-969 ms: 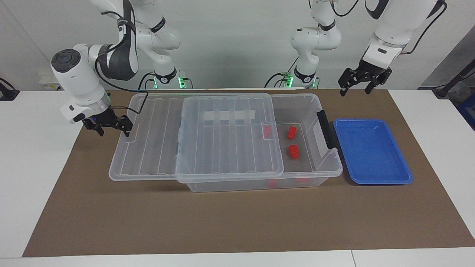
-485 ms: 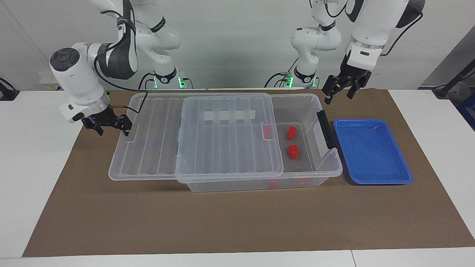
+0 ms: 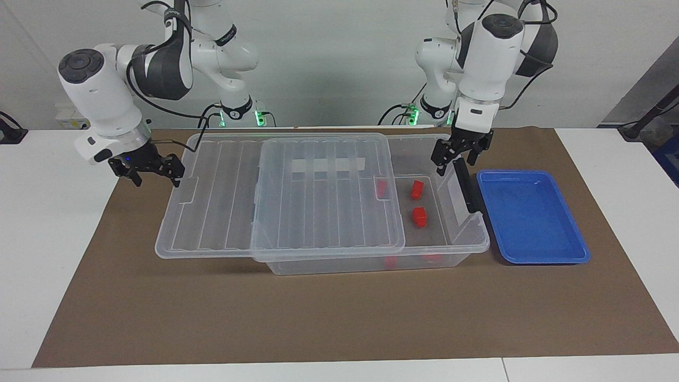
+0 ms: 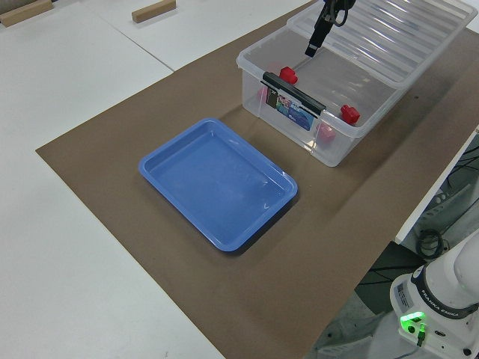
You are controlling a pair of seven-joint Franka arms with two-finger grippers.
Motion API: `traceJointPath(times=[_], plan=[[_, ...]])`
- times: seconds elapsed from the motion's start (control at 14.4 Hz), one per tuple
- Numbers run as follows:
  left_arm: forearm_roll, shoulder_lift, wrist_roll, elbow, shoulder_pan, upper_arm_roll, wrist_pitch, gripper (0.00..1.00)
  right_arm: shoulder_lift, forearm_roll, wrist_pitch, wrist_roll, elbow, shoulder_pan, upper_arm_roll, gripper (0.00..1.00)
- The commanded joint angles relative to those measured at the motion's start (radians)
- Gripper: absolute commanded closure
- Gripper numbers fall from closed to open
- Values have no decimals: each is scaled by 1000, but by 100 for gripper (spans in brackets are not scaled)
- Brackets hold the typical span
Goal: Place red block in blue tray from box
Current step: 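Reach the left gripper into the open box toward a red block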
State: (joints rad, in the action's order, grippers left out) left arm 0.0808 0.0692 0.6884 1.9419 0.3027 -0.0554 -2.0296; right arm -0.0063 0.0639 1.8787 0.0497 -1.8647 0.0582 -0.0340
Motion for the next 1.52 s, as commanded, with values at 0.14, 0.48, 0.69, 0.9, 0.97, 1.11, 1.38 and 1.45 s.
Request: traceJointPath(times=[0.14,0.48,0.69,0.9,0.97,1.11,1.38,1.45], plan=[[31,-92,25,49,13,11,-191,0,-51,-1,-156,-13,99,5,11,0],[34,-149,37,51,18,11,-279,0,-63,-15,-303,-96,183,5,8,0],[97,-152,36,91,53,11,-290,0,-75,-50,-309,-111,183,17,-1,0],[103,-150,16,127,69,11,-331,0,-81,-58,-306,-113,174,11,0,0],[103,-147,-24,138,67,11,-339,0,-83,-56,-306,-114,171,5,3,0],[103,-141,-125,150,56,11,-340,0,-83,-46,-294,-117,170,2,8,0],[103,-141,-165,196,30,11,-388,0,-81,-30,-299,-116,171,-75,-41,0],[103,-144,-162,216,30,11,-414,0,-81,-19,-302,-114,174,-125,-97,0]])
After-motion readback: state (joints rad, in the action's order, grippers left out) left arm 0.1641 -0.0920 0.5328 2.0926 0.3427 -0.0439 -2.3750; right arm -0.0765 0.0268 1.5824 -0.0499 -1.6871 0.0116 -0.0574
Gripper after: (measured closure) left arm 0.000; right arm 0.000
